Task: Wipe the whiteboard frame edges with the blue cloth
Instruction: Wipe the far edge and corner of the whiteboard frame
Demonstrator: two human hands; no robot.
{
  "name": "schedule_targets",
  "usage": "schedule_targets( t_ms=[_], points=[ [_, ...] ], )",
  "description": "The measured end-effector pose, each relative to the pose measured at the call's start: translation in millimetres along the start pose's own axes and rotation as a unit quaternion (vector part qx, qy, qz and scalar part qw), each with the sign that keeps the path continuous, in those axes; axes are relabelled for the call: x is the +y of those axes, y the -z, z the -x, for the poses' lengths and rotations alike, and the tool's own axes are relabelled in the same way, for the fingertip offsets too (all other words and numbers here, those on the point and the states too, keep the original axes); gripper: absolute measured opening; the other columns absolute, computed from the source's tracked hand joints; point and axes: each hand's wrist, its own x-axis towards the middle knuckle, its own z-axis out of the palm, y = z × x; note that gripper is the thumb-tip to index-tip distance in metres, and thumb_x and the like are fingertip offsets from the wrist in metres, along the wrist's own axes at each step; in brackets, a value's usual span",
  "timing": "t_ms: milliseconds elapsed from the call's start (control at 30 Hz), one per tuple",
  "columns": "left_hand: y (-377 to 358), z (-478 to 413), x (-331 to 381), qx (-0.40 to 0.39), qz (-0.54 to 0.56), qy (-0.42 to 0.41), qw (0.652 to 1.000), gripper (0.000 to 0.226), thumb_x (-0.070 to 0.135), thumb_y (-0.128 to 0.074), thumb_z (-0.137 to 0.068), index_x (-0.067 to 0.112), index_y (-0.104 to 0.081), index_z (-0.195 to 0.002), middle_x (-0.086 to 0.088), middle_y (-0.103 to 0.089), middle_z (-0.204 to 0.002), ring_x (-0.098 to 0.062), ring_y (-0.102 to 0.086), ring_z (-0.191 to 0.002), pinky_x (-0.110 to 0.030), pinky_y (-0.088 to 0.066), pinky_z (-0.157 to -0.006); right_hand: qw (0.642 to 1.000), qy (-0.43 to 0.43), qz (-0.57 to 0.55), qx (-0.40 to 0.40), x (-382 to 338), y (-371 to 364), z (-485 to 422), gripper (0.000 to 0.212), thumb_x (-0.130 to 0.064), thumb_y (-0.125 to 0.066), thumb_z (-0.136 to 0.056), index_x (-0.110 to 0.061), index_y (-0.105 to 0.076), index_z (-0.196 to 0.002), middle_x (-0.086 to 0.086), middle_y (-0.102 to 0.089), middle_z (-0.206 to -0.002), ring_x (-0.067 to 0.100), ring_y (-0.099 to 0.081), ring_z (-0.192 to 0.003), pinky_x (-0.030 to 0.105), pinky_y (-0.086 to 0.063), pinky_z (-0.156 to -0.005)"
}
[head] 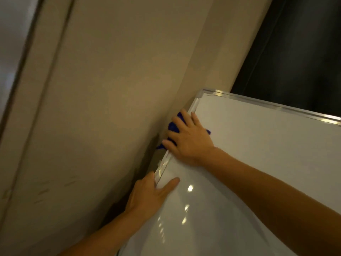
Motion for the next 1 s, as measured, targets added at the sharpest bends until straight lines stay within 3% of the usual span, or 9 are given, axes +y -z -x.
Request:
schedule_targets(
  t_ms=[100,233,367,500,633,700,767,833,1000],
  points=[
    [1,-1,1,0.005,-0.006,-0.011,1.0,0.074,0.095,-0.049,-0.046,0.024,-0.05,-0.064,0.005,-0.056,-0.055,-0.005,-0.056,-0.05,-0.02,-0.04,-0.047,0.996,0.087,0.006,-0.019,-16,-6,18,0.055,-0.062,-0.014,-0.099,-0.043,-0.05,-0.137,0.004,-0.037,-0.152,0.034,-0.015,-0.146,0.058,-0.006,-0.117],
    [6,-3,6,-0.063,-0.042,0.005,0.997,0.071,0.092,-0.047,-0.053,0.025,-0.051,-0.077,0.006,-0.063,-0.071,-0.008,-0.064,-0.063,-0.023,-0.05,-0.054,0.996,-0.076,0.033,0.014,40,10,-5,0.054,-0.059,-0.013,-0.099,-0.044,-0.024,-0.15,0.005,-0.018,-0.162,0.035,-0.002,-0.149,0.06,-0.003,-0.117],
    [17,-25,29,-0.031,-0.081,-0.039,0.995,0.061,0.083,-0.035,-0.072,0.025,-0.048,-0.082,0.004,-0.062,-0.071,-0.009,-0.059,-0.06,-0.027,-0.049,-0.053,0.999,-0.015,0.043,0.01,24,-5,-3,0.063,-0.062,-0.007,-0.097,-0.037,-0.021,-0.153,0.005,-0.019,-0.162,0.032,0.005,-0.15,0.057,0.003,-0.118],
    [13,-61,71,0.006,-0.108,-0.089,0.99,0.052,0.068,-0.032,-0.088,0.02,-0.051,-0.094,-0.002,-0.064,-0.084,-0.019,-0.062,-0.075,-0.044,-0.056,-0.07,0.986,-0.153,0.044,0.046,81,13,-28,0.062,-0.058,-0.011,-0.1,-0.032,-0.006,-0.156,0.006,-0.01,-0.164,0.032,0.009,-0.15,0.055,0.006,-0.119],
    [0,-90,113,0.001,-0.123,-0.147,0.981,0.037,0.05,-0.036,-0.096,0.016,-0.05,-0.098,-0.006,-0.061,-0.095,-0.021,-0.059,-0.081,-0.047,-0.053,-0.076,0.991,-0.12,0.022,0.058,84,4,-25,0.059,-0.055,-0.012,-0.101,-0.033,-0.011,-0.155,0.004,-0.011,-0.164,0.032,0.007,-0.15,0.053,0.003,-0.119],
    [-9,-100,131,0.005,-0.141,-0.182,0.973,0.034,0.045,-0.036,-0.098,0.015,-0.049,-0.106,-0.008,-0.059,-0.105,-0.022,-0.058,-0.088,-0.047,-0.052,-0.08,0.985,-0.159,0.006,0.07,97,8,-18,0.058,-0.054,-0.011,-0.101,-0.034,-0.009,-0.155,0.004,-0.012,-0.164,0.03,0.005,-0.15,0.053,0.003,-0.119],
    [-15,-107,146,0.017,-0.213,-0.229,0.949,0.041,0.047,-0.034,-0.097,0.016,-0.044,-0.122,-0.008,-0.055,-0.118,-0.023,-0.057,-0.098,-0.045,-0.051,-0.085,0.976,-0.202,-0.007,0.076,110,13,-11,0.059,-0.055,-0.009,-0.1,-0.034,-0.008,-0.155,0.004,-0.01,-0.165,0.029,0.006,-0.15,0.052,0.005,-0.119],
    [-22,-113,159,0.032,-0.315,-0.299,0.9,0.056,0.053,-0.03,-0.096,0.016,-0.033,-0.139,-0.008,-0.047,-0.132,-0.024,-0.053,-0.109,-0.04,-0.05,-0.089,0.975,-0.206,-0.017,0.08,116,15,-2,0.064,-0.062,-0.003,-0.096,-0.036,-0.009,-0.155,0.003,-0.008,-0.165,0.028,0.008,-0.15,0.052,0.007,-0.119],
    [-42,-126,196,0.009,-0.386,-0.385,0.838,0.069,0.059,-0.023,-0.094,0.017,-0.019,-0.15,-0.008,-0.03,-0.153,-0.025,-0.03,-0.136,-0.042,-0.032,-0.111,0.963,-0.248,-0.02,0.104,141,24,36,0.075,-0.071,0.009,-0.088,-0.038,-0.009,-0.153,0.001,-0.01,-0.165,0.028,0.008,-0.15,0.051,0.011,-0.118]
  ],
)
